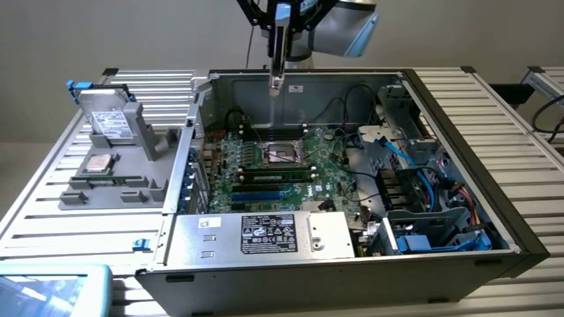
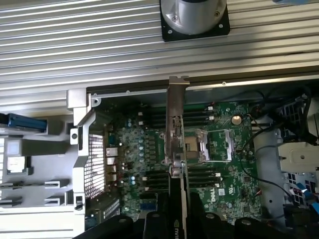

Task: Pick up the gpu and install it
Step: 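Pick up the gpu and move the gpu toward the slot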

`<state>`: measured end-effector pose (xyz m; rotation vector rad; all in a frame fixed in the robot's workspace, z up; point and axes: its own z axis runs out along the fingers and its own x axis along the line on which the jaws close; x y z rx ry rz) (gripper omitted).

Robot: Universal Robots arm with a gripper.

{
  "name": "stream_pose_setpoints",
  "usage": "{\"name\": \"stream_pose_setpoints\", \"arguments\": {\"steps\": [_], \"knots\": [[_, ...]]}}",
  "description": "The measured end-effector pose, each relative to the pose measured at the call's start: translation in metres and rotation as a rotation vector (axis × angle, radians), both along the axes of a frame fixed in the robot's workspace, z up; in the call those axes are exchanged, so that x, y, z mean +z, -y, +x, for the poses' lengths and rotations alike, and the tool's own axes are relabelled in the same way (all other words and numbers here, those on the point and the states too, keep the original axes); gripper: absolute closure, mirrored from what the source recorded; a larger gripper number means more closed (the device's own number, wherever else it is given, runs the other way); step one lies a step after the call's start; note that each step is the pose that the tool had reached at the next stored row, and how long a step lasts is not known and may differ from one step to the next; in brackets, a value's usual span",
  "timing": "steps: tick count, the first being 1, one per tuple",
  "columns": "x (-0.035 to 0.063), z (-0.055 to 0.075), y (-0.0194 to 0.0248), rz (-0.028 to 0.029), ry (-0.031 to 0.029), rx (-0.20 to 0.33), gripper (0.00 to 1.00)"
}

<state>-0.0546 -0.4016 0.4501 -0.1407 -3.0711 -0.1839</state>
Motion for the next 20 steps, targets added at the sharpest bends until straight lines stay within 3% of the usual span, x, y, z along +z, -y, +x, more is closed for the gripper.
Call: {"name": "stream_pose_setpoints", "arguments": {"steps": [8, 14, 20], "knots": [[-0.0002, 0.025, 0.0015, 0.0001, -0.0161, 0.003, 0.72], [-0.0002, 0.046, 0.0035, 0.0007, -0.0246, 0.003, 0.72], [-0.0003, 0.058, 0.0050, 0.0016, -0.0276, 0.003, 0.72]]}}
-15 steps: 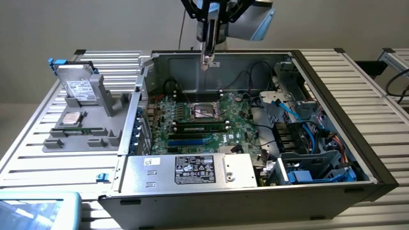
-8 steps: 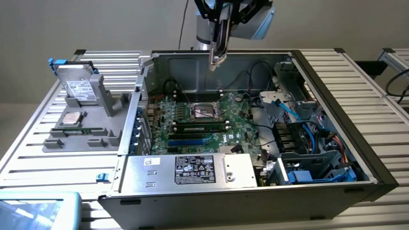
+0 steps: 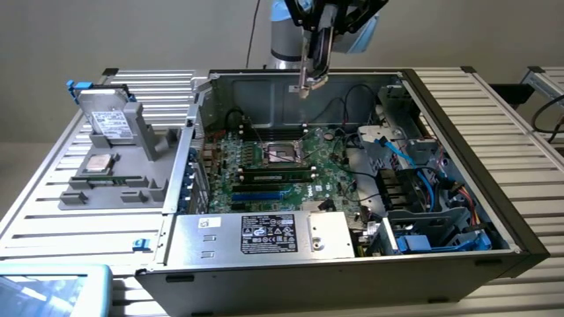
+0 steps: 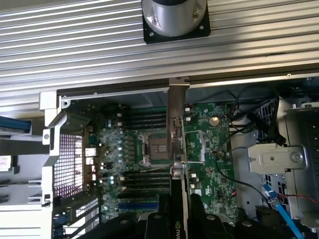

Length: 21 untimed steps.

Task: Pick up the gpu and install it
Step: 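Pick up the gpu and move the gpu toward the slot, then insert the gpu into the slot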

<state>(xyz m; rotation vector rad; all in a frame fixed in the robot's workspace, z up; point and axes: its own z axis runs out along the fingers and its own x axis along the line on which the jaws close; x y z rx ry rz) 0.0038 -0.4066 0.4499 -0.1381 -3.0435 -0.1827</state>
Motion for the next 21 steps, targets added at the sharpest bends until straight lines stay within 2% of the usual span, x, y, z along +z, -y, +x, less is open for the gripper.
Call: {"name": "stream_pose_setpoints", "arguments": {"steps": [4, 7, 9, 21], "knots": [[0.0000, 0.011, 0.0011, 0.0021, -0.0043, 0.000, 0.72], [0.0000, 0.016, 0.0022, 0.0054, -0.0049, 0.000, 0.72], [0.0000, 0.017, 0.0032, 0.0103, -0.0053, 0.000, 0.72], [0.0000, 0.017, 0.0032, 0.0104, -0.0053, 0.000, 0.72]]}}
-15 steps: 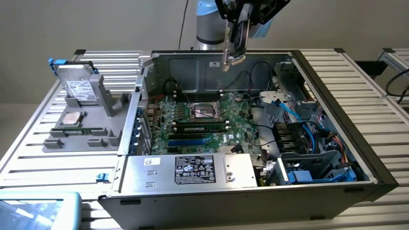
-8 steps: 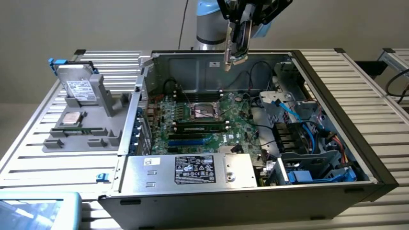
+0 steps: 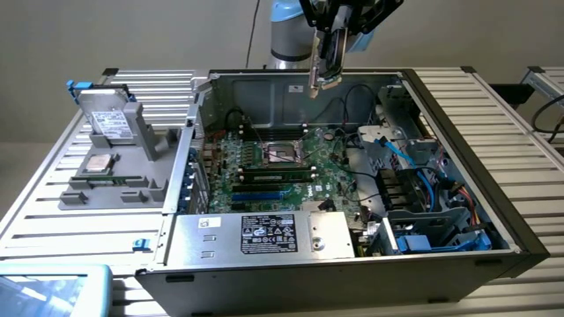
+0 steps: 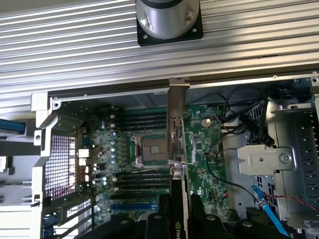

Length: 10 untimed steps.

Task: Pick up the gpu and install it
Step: 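Insert the gpu into the slot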

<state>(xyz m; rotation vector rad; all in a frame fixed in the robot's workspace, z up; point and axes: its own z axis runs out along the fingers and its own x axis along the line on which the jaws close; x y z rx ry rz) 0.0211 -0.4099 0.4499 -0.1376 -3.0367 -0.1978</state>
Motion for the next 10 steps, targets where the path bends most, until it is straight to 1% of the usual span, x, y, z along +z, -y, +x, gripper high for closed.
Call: {"name": "stream_pose_setpoints", "arguments": {"steps": [4, 5, 6, 7, 8, 10], "knots": [[0.0000, 0.0000, 0.0000, 0.0000, 0.0000, 0.000, 0.72], [-0.0001, 0.0000, 0.0000, 0.0000, 0.0017, 0.000, 0.72], [-0.0002, 0.0000, 0.0002, 0.0019, 0.0050, 0.000, 0.72], [-0.0004, 0.0000, 0.0004, 0.0092, 0.0090, 0.000, 0.72], [-0.0005, 0.0001, 0.0006, 0.0209, 0.0110, 0.000, 0.72], [-0.0006, 0.0005, 0.0011, 0.0492, 0.0111, 0.002, 0.72]]}}
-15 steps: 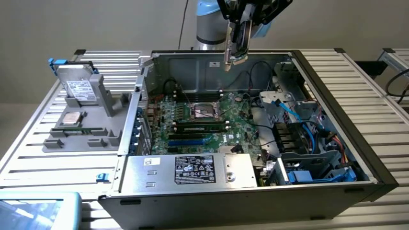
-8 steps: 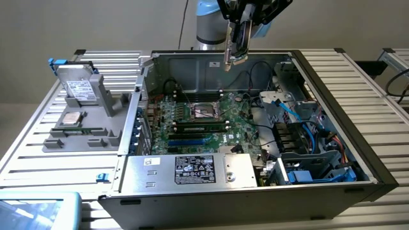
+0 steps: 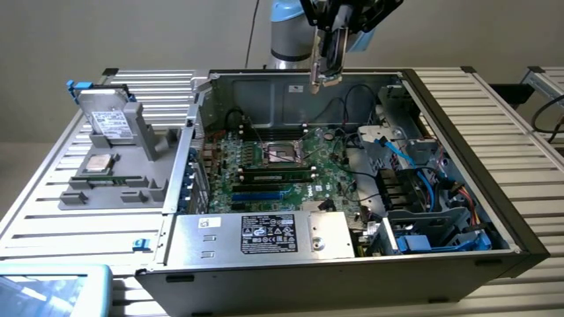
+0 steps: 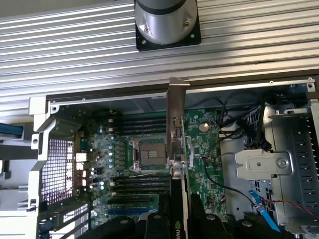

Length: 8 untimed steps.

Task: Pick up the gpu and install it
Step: 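Insert the gpu into the slot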

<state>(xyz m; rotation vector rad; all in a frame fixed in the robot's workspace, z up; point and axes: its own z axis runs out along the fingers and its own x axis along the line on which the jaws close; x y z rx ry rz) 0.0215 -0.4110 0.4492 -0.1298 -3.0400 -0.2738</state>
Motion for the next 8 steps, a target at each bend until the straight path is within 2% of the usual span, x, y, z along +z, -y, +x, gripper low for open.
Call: {"name": "stream_pose_setpoints", "arguments": {"steps": [1, 2, 5, 8], "knots": [[-0.0003, 0.0000, 0.0000, 0.0084, -0.0001, 0.005, 0.72], [-0.0006, 0.0000, 0.0000, 0.0113, 0.0000, 0.015, 0.72], [-0.0017, 0.0001, 0.0000, 0.0129, -0.0003, 0.065, 0.72], [-0.0034, 0.0001, 0.0000, 0.0195, -0.0005, 0.112, 0.72]]}}
